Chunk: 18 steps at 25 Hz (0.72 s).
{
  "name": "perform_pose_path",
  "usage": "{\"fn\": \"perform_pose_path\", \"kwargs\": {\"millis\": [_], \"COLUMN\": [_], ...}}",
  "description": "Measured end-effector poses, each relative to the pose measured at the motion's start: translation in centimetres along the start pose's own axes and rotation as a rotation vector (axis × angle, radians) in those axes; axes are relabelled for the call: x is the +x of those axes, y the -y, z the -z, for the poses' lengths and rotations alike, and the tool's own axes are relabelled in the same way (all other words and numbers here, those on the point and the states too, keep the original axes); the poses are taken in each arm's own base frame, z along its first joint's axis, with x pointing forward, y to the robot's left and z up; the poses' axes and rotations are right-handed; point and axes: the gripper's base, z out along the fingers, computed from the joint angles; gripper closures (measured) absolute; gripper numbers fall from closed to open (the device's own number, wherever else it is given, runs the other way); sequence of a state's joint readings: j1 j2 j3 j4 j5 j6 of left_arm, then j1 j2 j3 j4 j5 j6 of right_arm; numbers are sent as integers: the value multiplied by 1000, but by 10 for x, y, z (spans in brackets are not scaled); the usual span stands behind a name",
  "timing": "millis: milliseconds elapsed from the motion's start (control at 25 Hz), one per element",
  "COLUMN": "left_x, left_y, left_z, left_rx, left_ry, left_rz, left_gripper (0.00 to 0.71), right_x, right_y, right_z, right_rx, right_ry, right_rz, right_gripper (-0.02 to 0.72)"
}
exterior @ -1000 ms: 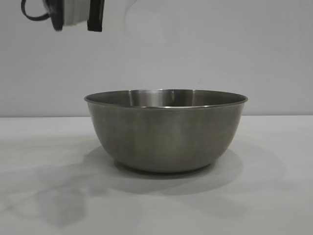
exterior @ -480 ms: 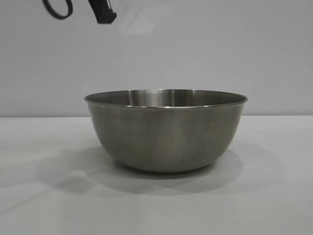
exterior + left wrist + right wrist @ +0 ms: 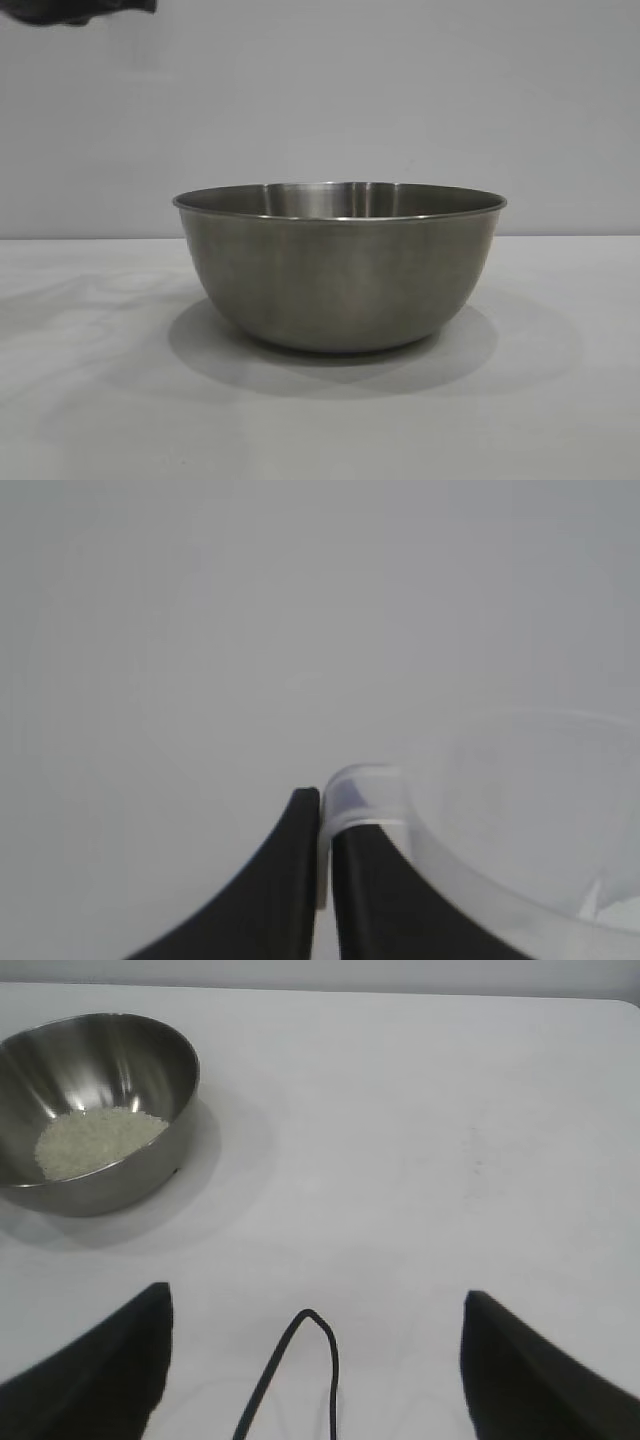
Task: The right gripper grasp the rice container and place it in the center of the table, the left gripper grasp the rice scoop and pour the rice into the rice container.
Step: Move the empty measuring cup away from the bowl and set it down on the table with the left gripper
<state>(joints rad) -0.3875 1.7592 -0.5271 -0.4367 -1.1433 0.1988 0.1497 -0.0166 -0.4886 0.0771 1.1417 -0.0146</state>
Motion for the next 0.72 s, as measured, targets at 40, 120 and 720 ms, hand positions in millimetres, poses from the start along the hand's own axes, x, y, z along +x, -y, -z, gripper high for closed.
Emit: {"fn": "perform_pose_path", "kwargs": {"millis": [40,120,720], "left_x": [4,17,76], "left_y": [-2,-4,0], "left_z": [1,0,-4], "left_rx": [-5,-11,59], "left_ry": [-16,-58,-237], "left_rz": [11,27,36], "left_gripper": [710,710,710], "right_x": [0,0,0], "right_y": [0,0,0], "right_z": [0,0,0], "right_rx": [0,0,0], "right_ry": [0,0,0], "right_rz": [0,0,0], "right_gripper": [193,193,193]}}
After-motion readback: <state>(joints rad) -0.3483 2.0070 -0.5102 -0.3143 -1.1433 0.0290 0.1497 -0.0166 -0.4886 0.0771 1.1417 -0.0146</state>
